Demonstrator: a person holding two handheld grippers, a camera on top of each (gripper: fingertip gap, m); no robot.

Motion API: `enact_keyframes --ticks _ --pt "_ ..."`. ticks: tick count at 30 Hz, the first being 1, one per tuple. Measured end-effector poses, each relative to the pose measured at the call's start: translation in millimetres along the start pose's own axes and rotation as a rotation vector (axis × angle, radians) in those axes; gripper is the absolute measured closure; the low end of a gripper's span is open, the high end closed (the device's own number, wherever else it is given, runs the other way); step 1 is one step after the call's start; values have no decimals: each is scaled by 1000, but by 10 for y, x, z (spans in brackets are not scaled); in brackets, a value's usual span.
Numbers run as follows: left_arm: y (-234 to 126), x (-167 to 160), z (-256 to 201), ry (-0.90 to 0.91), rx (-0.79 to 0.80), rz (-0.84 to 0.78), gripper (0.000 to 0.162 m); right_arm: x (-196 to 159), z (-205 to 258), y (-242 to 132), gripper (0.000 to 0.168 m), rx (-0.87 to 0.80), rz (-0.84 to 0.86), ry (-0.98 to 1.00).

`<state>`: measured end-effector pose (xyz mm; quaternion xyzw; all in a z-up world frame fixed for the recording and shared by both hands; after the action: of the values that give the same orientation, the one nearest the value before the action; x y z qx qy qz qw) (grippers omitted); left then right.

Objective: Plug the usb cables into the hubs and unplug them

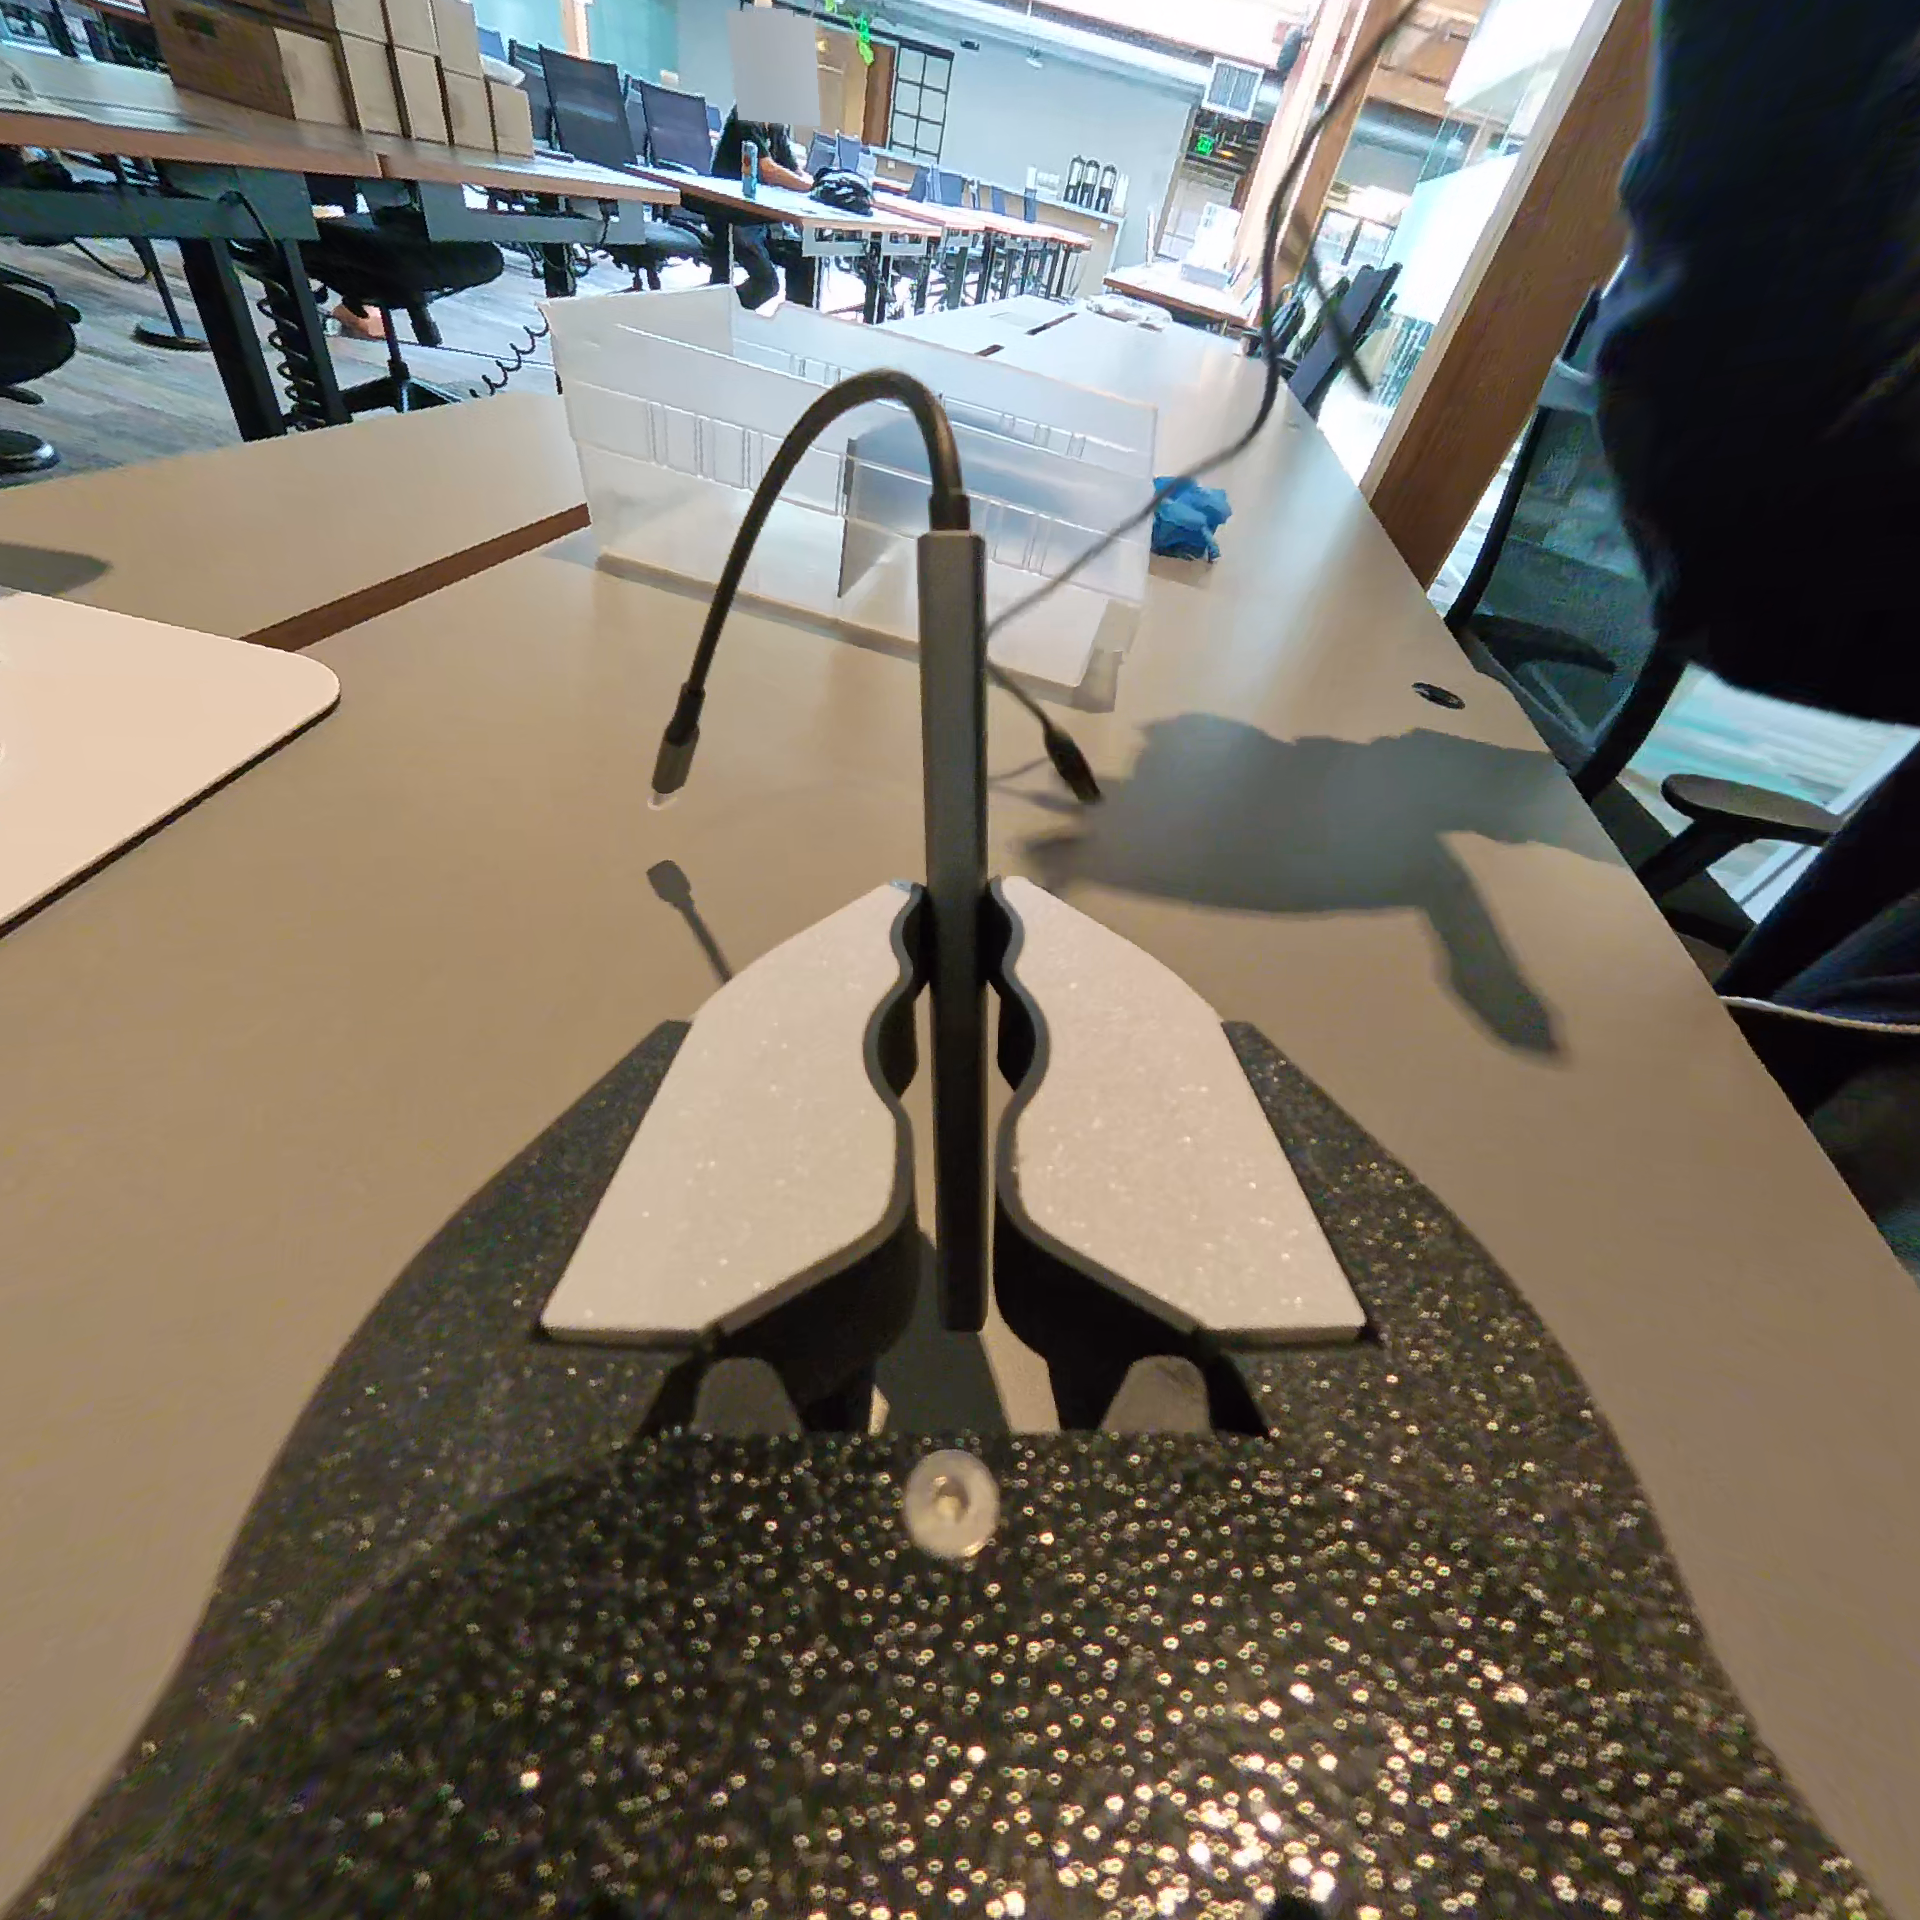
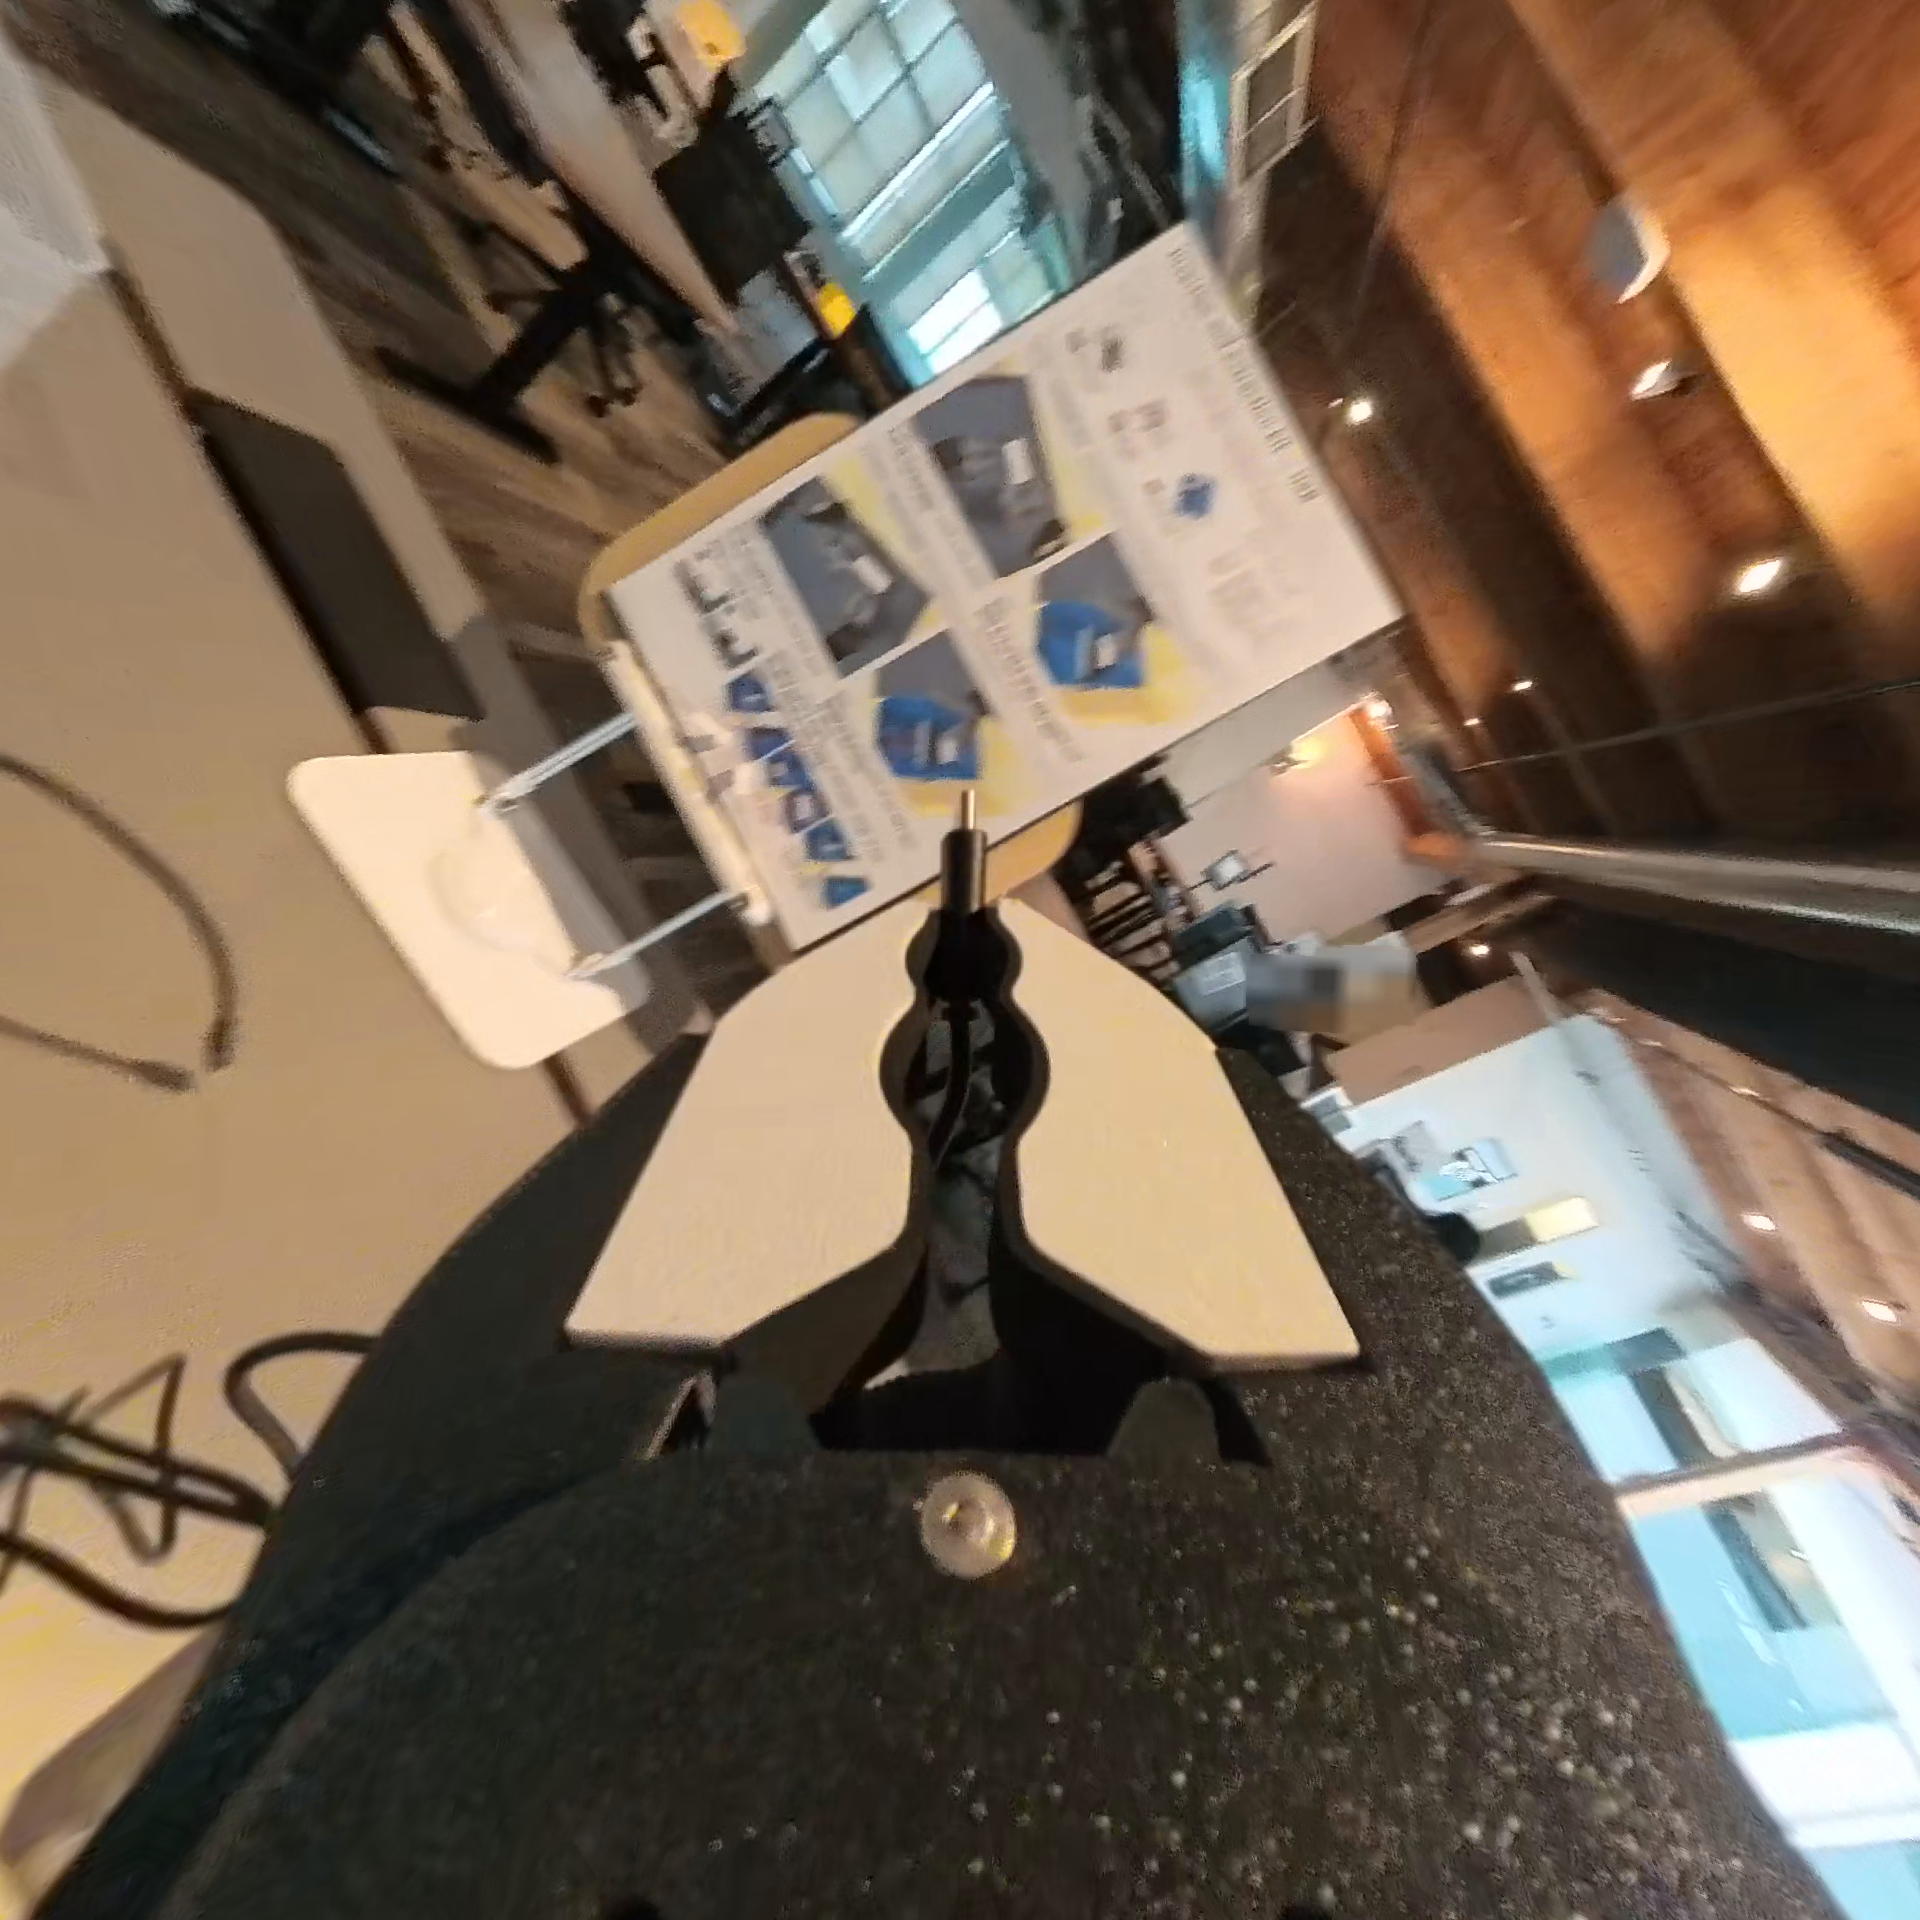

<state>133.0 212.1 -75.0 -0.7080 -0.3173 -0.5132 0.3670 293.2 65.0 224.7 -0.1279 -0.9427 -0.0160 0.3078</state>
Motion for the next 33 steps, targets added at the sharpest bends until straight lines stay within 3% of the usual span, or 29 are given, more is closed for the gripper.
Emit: enact_keyframes --ticks 6,11,24,33 --pt "1 -8 8 -5 5 7 153 360 -1053 -222 162 -213 -15 -41" --pt "6 -16 2 -1 7 14 153 -29 -1590 -276 162 -348 104 -102" --pt "2 -13 0 -6 4 10 152 -999 -808 -210 162 -247 274 -115" --pt "10 -20 -15 3 3 18 152 -1733 -238 -137 162 -152 378 -7"
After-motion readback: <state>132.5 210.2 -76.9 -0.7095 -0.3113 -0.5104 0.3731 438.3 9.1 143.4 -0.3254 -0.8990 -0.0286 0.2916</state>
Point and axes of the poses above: each gripper's, where its closed fingertips meet, y out along the fingers, x out of its top, z = x × y across the jaws, the point moved 2 cm from there along -y, back along the fingers, and after that the axes turned 1 degree about z, right-handed, at the moved point
